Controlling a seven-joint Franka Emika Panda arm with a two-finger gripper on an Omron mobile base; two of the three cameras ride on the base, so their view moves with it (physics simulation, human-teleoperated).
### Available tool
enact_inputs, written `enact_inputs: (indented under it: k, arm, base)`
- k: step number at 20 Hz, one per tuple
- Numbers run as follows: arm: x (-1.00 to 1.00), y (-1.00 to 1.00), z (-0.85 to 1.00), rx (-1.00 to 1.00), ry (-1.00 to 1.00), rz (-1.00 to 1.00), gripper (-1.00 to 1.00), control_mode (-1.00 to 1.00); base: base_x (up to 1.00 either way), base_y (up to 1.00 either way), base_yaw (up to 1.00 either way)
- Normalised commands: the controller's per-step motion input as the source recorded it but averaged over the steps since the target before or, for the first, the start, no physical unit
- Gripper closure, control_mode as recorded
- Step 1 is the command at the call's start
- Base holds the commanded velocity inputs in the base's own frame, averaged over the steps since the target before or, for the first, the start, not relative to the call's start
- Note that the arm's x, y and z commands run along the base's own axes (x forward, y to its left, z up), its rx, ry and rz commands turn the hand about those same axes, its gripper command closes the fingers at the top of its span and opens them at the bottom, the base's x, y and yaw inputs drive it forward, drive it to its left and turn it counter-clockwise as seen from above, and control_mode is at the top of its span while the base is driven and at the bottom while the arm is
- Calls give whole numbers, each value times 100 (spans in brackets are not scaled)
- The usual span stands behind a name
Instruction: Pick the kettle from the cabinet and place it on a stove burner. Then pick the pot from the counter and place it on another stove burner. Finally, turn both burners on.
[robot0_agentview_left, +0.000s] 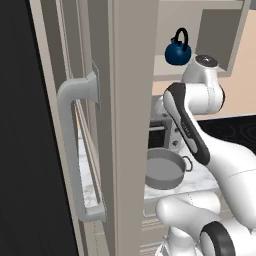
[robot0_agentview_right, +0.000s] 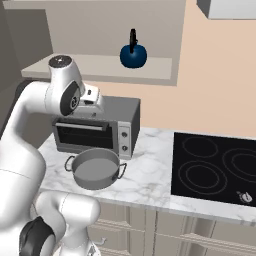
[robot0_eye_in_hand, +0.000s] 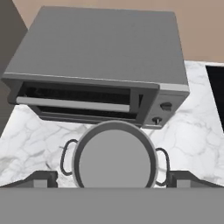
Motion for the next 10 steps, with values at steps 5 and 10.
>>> enact_inputs:
  k: [5, 10]
  arm:
    - [-5, -5, 19, 0, -21, 0, -100, -100]
    - [-3, -4, 22, 0, -21, 0, -100, -100]
  base:
    - [0, 0, 0]
    - [0, 0, 0]
